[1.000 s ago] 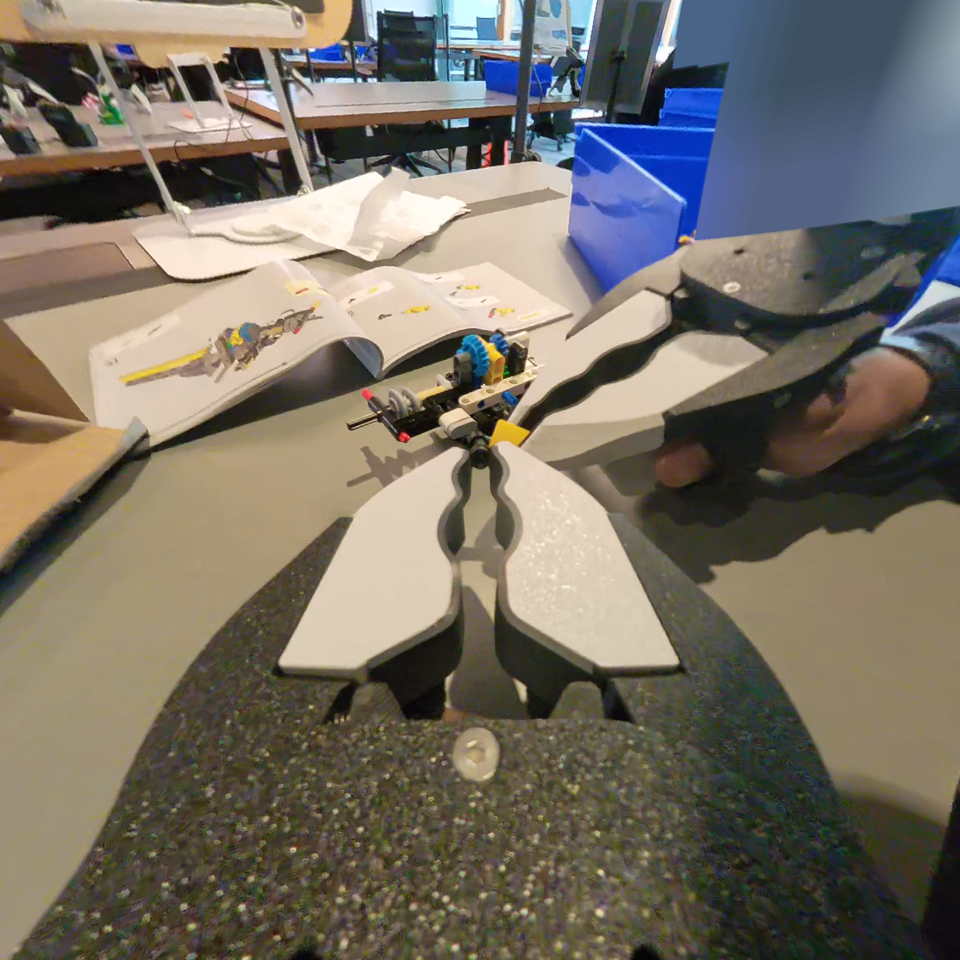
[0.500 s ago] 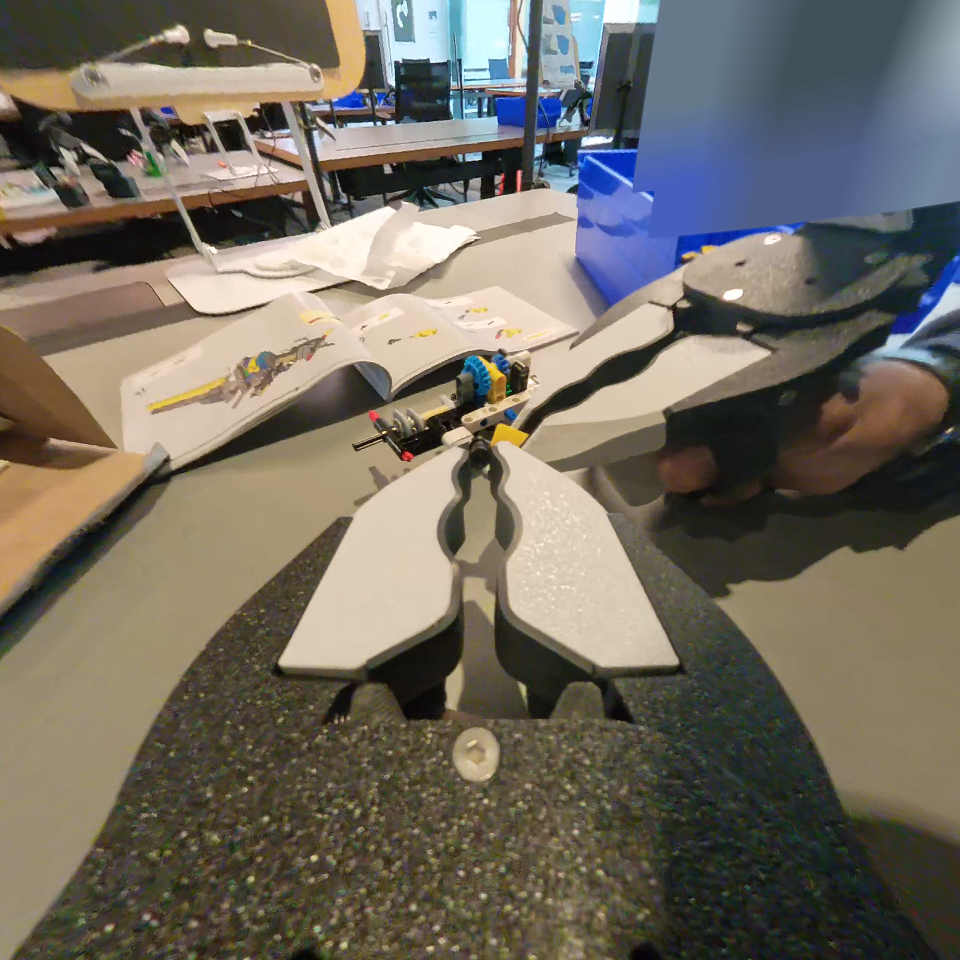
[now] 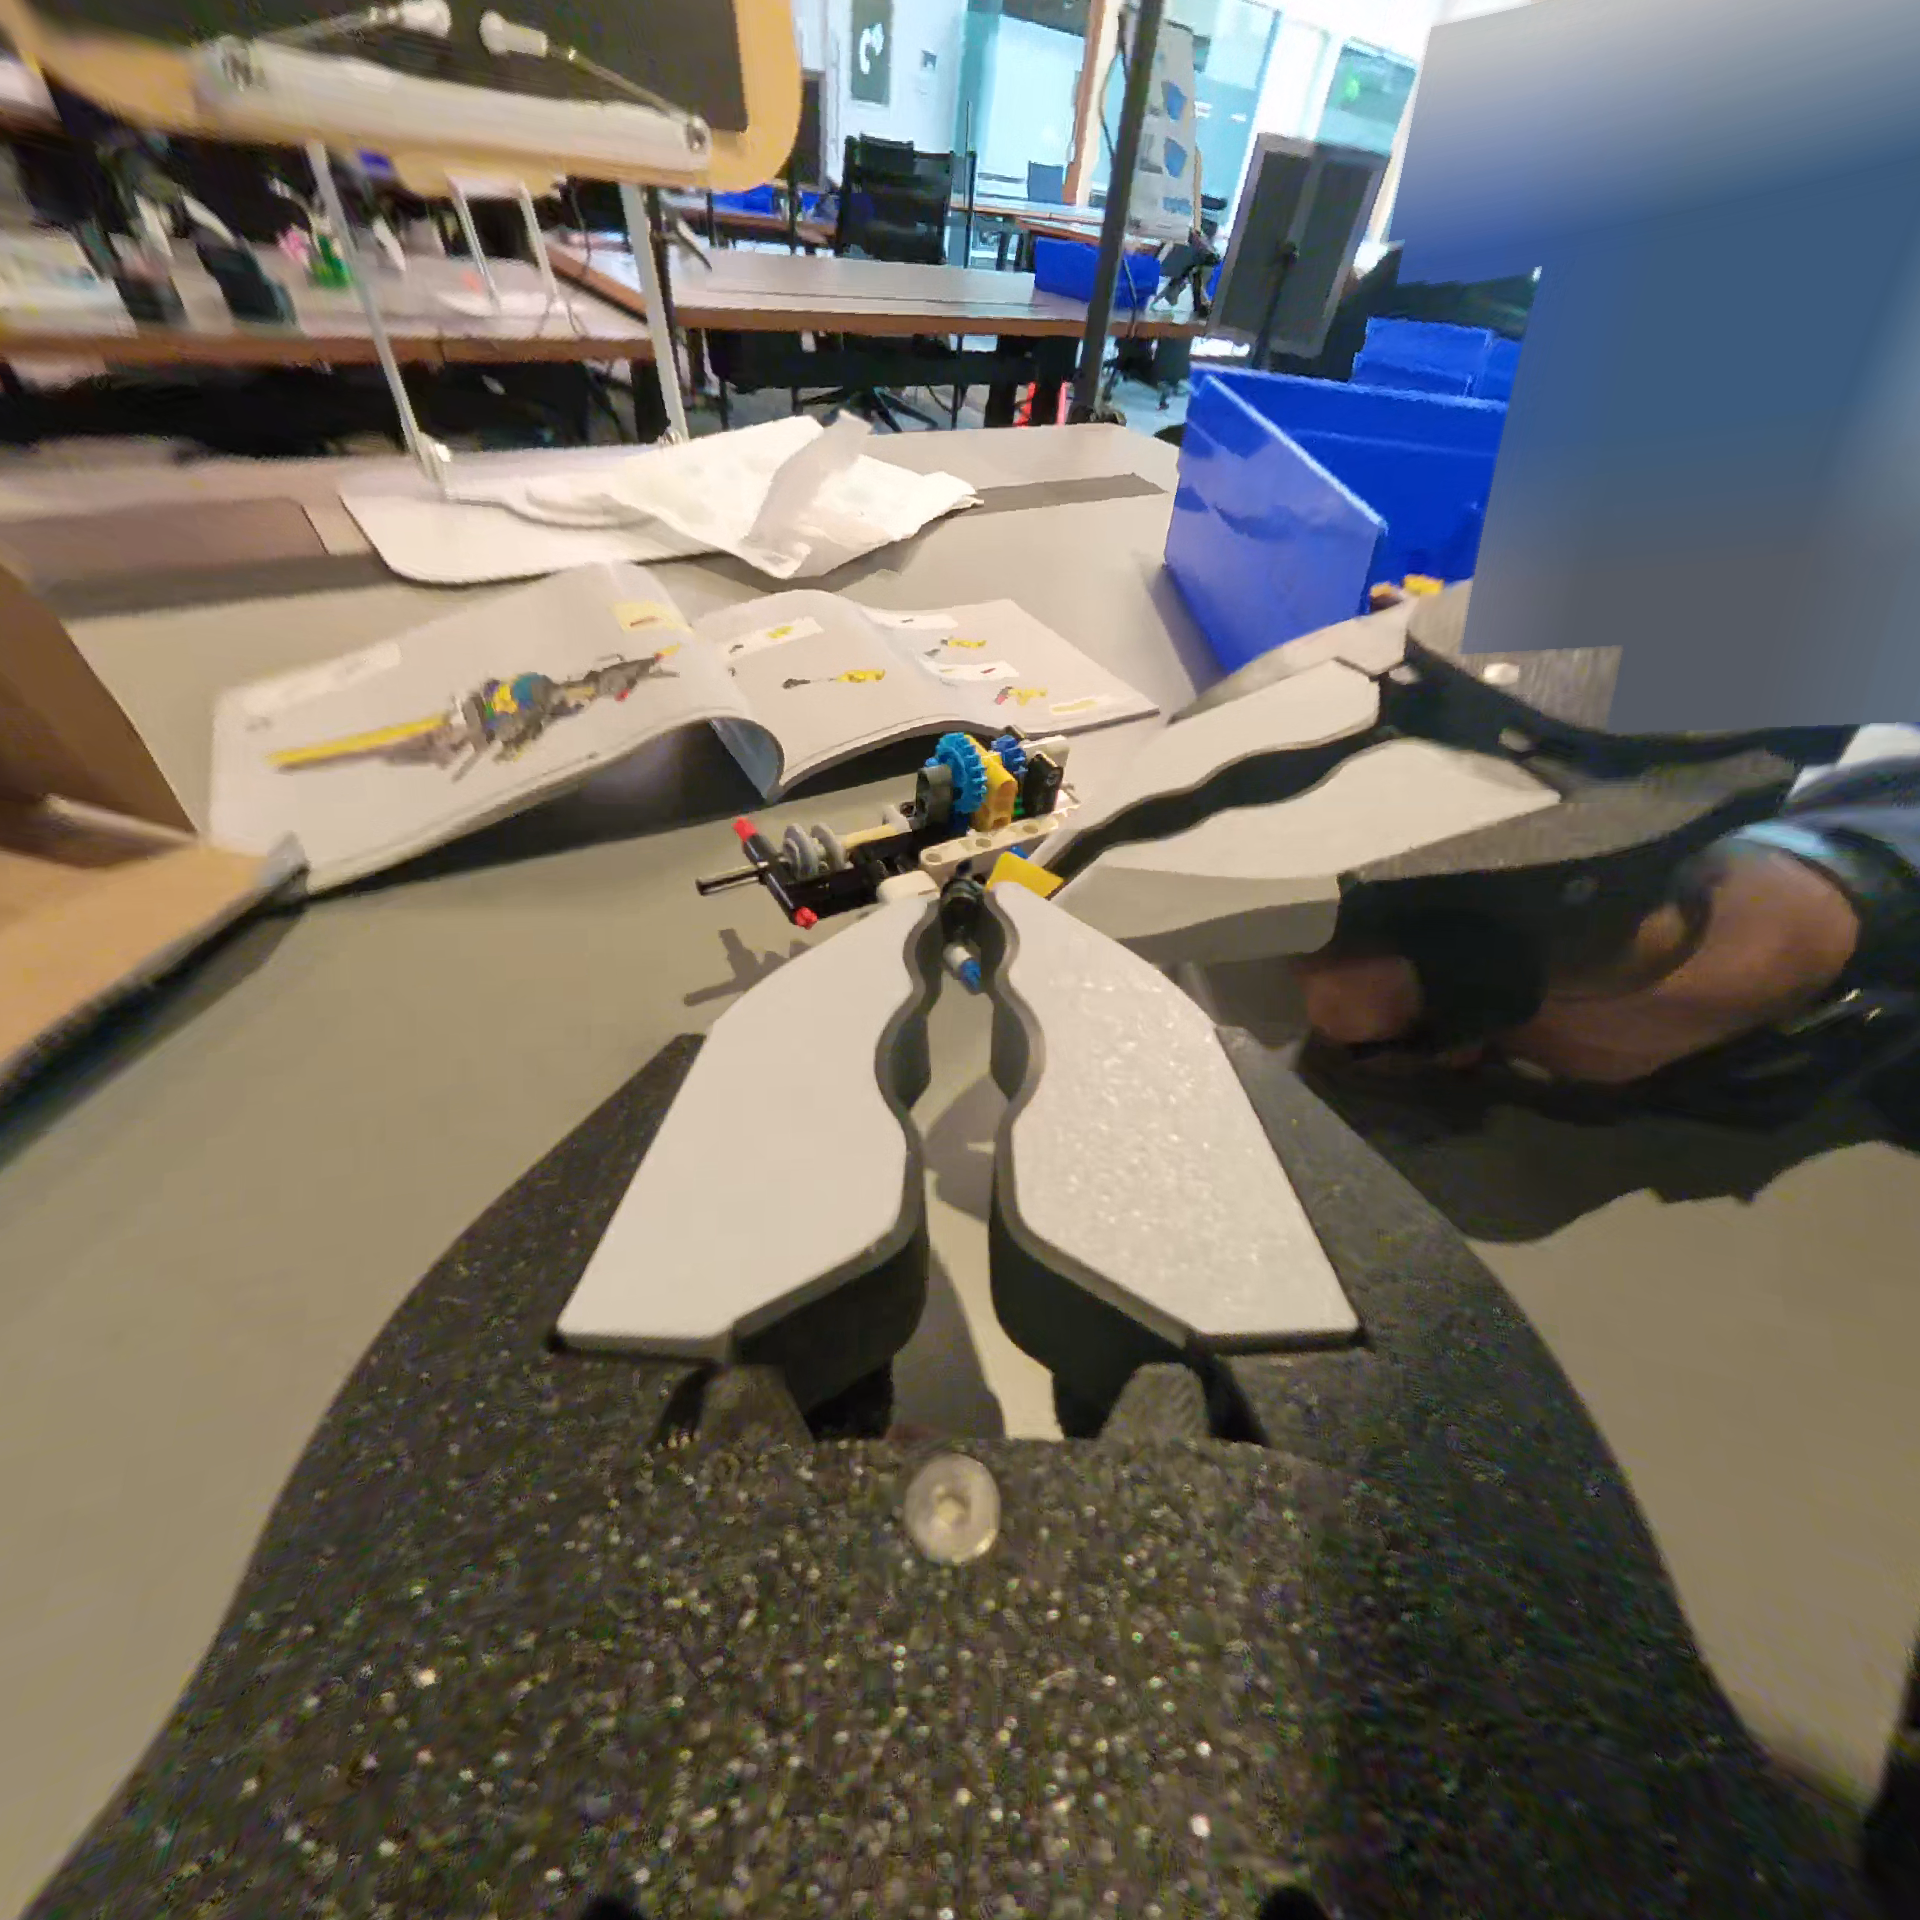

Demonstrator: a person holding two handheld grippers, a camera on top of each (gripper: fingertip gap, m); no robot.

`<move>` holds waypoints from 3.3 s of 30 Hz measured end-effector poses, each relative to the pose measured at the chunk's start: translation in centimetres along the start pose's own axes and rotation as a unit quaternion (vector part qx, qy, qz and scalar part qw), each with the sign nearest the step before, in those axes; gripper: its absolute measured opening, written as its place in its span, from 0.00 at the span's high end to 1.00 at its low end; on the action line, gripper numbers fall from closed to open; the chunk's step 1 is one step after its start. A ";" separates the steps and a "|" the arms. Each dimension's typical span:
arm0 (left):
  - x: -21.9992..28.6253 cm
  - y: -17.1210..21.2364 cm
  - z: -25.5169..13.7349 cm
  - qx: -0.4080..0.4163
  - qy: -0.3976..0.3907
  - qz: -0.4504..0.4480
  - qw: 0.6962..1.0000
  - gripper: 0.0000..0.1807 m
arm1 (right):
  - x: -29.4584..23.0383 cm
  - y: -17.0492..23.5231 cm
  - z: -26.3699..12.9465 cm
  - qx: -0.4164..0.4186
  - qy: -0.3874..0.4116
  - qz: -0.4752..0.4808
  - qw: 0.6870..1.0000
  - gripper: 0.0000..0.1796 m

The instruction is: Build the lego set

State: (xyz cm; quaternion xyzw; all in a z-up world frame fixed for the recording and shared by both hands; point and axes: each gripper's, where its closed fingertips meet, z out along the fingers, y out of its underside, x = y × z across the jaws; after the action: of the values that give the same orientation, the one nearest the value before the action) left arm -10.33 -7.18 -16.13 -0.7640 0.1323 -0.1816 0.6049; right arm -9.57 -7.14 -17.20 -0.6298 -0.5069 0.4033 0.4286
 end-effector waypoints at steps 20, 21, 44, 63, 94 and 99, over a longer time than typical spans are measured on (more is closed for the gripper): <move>-0.1 0.9 0.2 -0.042 0.063 -0.134 0.988 0.96 | 0.1 0.2 0.1 -0.006 0.019 -0.048 0.999 0.96; -0.1 1.0 0.2 -0.046 0.069 -0.148 0.985 0.96 | 0.0 0.2 0.1 -0.008 0.021 -0.060 0.998 0.96; 0.0 0.8 0.3 -0.032 0.053 -0.101 0.993 0.96 | -0.3 -0.1 -0.1 0.003 0.040 -0.102 0.994 0.96; 0.1 0.1 0.1 -0.003 0.056 -0.095 0.994 0.96 | -0.4 -0.4 -0.1 0.005 0.042 -0.104 0.994 0.92; 1.0 -0.2 0.0 0.013 -0.005 0.127 0.992 0.99 | 1.1 -0.2 -0.4 0.003 0.058 -0.022 0.998 0.96; 1.0 -0.4 -0.2 0.022 0.002 0.120 0.993 1.00 | 0.8 -0.3 -0.4 0.008 0.045 -0.029 0.999 0.96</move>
State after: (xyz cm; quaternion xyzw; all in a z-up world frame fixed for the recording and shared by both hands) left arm -9.48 -7.69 -15.59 -0.7290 0.2200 -0.1121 0.6385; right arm -9.15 -6.33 -16.83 -0.6285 -0.5019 0.3664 0.4677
